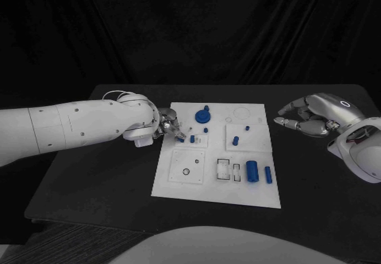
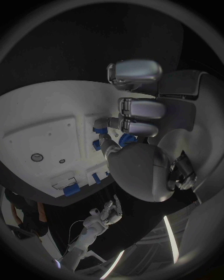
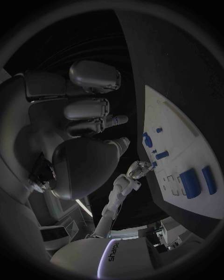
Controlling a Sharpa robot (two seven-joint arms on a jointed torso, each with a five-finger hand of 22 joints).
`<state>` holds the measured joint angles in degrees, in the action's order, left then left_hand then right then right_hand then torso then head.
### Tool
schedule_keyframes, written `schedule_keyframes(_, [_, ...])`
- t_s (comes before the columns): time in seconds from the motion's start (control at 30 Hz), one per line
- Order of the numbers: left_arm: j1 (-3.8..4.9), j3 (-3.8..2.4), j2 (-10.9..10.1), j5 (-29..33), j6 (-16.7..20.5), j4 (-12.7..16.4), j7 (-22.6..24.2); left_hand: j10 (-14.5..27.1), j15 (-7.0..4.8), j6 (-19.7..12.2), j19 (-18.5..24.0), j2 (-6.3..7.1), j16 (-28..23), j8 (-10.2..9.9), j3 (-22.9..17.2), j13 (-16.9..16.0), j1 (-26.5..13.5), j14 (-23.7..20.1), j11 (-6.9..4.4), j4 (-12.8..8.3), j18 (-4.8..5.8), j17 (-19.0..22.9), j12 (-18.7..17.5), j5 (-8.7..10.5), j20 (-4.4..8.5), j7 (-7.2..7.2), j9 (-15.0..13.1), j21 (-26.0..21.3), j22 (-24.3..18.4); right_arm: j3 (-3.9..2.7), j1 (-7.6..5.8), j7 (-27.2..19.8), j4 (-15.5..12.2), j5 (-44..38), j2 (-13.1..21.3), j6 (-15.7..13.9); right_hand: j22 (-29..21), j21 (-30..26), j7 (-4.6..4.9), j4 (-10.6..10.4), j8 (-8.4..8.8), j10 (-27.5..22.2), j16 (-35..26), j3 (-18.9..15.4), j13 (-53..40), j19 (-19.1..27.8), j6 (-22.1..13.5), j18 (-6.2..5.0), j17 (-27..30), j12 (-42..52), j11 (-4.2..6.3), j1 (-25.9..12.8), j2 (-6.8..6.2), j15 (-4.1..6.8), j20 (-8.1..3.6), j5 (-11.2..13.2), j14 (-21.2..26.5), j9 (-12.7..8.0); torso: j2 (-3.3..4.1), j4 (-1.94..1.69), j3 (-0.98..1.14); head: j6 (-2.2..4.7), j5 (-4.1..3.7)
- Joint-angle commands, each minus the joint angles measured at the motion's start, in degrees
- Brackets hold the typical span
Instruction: Assemble the parts on the task board
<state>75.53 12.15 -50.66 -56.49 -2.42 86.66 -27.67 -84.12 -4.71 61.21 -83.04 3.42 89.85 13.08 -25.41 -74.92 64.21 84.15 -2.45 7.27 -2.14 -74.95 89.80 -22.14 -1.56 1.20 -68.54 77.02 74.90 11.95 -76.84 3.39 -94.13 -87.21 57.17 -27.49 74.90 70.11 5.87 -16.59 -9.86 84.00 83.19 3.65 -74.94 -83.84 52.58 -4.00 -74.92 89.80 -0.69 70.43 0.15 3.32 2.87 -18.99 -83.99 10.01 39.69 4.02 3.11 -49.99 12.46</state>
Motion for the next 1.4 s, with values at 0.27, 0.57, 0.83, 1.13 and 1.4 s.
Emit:
schedule_keyframes(0.27, [-0.20, 0.07, 0.4, -0.5, -2.6, -0.1, 0.3, -5.9, -0.09, -0.2, 0.5, -0.10, 0.2, -0.3, 1.9, -15.1, -2.9, 5.8, -0.03, 1.0, -1.13, -15.1, 0.2, 7.66, -0.14, 0.09, 0.5, -0.8, 10.6, -0.04, 0.22, 0.1, 0.0, 0.0, 0.0, -0.1, 9.4, 0.1, -0.07, 0.2, -0.01, 6.0, -0.1, 0.2, -15.1, 0.1, 0.4, -0.22, -5.1, 0.2, 0.05, 0.5, 0.01, 0.01, -0.01, -0.2, -4.0, -0.1, 0.00, 0.09, 0.03, -0.01, 0.13])
schedule_keyframes(0.57, [-0.23, 0.07, 0.6, -0.6, -3.4, -0.4, -0.1, -5.9, 0.28, -0.4, 0.6, -0.75, 0.2, 0.2, 8.8, -15.1, -7.1, 5.8, 0.39, 5.0, -1.20, -15.1, 0.2, 14.45, -0.47, 0.56, 0.3, -1.3, 10.6, -0.04, 0.35, 0.2, 0.1, 0.0, -0.1, 0.1, 9.4, 0.2, -0.07, 0.2, -0.01, 6.0, -0.1, 0.2, -15.1, 0.1, 0.4, -0.20, -5.2, 0.2, 0.05, 0.5, 0.00, 0.01, -0.01, -0.2, -4.0, -0.1, -0.03, 0.10, 0.01, -0.01, 0.07])
schedule_keyframes(0.83, [-0.26, 0.07, 0.6, -0.6, -4.1, -0.7, -0.4, -5.9, 0.24, -1.2, 0.5, -1.44, 0.2, 2.6, 12.7, -15.1, -8.5, 5.8, 0.33, 7.2, -1.22, -15.1, 0.2, 16.51, -0.47, 0.40, -2.1, -1.4, 10.6, -0.04, 0.41, 0.2, 0.2, 0.0, -0.2, 0.1, 9.4, 0.2, -0.07, 0.2, 0.00, 6.0, 0.0, 0.2, -15.1, 0.1, 0.4, -0.20, -5.2, 0.2, 0.04, 0.6, -0.05, 0.00, -0.01, -0.4, -4.0, -0.1, -0.04, 0.02, 0.01, -0.01, -0.09])
schedule_keyframes(1.13, [-0.28, 0.07, 0.6, -0.6, -3.8, -0.8, -0.6, -5.9, 0.29, -2.6, 0.5, -2.67, 0.2, 5.2, 16.7, -15.1, -10.0, 5.8, 0.30, 9.2, -1.24, -15.1, 0.2, 17.85, -0.47, 0.44, -4.7, -1.6, 10.6, -0.04, 0.44, 0.2, 0.3, 0.0, -0.2, 0.2, 9.4, 0.2, -0.07, 0.3, 0.02, 6.0, -0.1, 0.3, -15.1, 0.1, 0.5, -0.20, -5.2, 0.2, 0.04, 0.8, -0.08, -0.01, -0.01, -0.6, -4.0, -0.1, -0.05, 0.07, 0.01, -0.01, 0.06])
schedule_keyframes(1.4, [-0.29, 0.07, 0.6, -0.6, -2.6, -0.9, 0.5, -5.9, 0.11, -4.4, 0.5, -5.15, 0.2, 9.9, 19.6, -15.1, -10.3, 5.8, 0.14, 9.2, -1.26, -15.1, 0.2, 15.10, -0.35, 0.11, -7.9, -1.7, 10.6, -0.04, 0.47, 0.3, 0.5, 0.0, -0.4, 0.2, 9.4, 0.0, -0.03, 0.3, 0.11, 6.0, -0.1, 0.5, -15.1, 0.1, 0.5, -0.21, -5.2, 0.2, -0.01, 1.2, -0.08, -0.04, 0.01, -2.0, -4.0, -0.3, -0.07, 0.06, 0.02, -0.01, -0.05])
